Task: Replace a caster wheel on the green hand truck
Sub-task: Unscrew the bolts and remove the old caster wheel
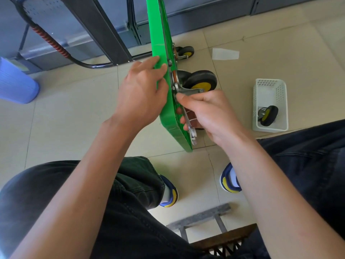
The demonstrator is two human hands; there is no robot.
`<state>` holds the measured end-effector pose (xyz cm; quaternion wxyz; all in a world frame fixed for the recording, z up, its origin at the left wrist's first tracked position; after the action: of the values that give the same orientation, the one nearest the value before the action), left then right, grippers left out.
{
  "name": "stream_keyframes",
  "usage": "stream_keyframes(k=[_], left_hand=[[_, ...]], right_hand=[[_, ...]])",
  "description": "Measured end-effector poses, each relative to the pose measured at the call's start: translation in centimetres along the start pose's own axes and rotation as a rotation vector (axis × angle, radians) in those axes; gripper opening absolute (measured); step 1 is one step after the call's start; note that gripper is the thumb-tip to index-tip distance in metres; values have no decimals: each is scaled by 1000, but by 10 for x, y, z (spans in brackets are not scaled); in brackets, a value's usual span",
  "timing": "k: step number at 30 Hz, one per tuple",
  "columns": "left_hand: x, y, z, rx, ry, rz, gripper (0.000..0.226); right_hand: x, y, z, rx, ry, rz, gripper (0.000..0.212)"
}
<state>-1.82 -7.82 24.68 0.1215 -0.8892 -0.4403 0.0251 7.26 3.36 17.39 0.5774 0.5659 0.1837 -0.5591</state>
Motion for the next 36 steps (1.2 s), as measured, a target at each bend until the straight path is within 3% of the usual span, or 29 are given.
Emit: stream_keyframes(k=[22,28,36], left_hand=[[2,1,-2,-37,-3,53,28],[0,-1,-3,-67,30,37,35],[-1,1,-3,-64,47,39,35]], right_hand=[[4,-3,20,-103,-197,149,15],[12,-6,21,-80,-259,87,22],[14,-9,17,-134,-143,-23,29]])
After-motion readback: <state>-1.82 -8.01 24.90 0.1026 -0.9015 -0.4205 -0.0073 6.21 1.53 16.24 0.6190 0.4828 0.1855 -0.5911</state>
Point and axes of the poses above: each hand's wrist, its own y-axis away from the middle knuckle, its own z-axis out of the palm, x = y × z, the point moved 8 cm from there along -y, towards the middle knuckle, and after that the axes turned 12 degrees about -y, right-handed, at the moved point
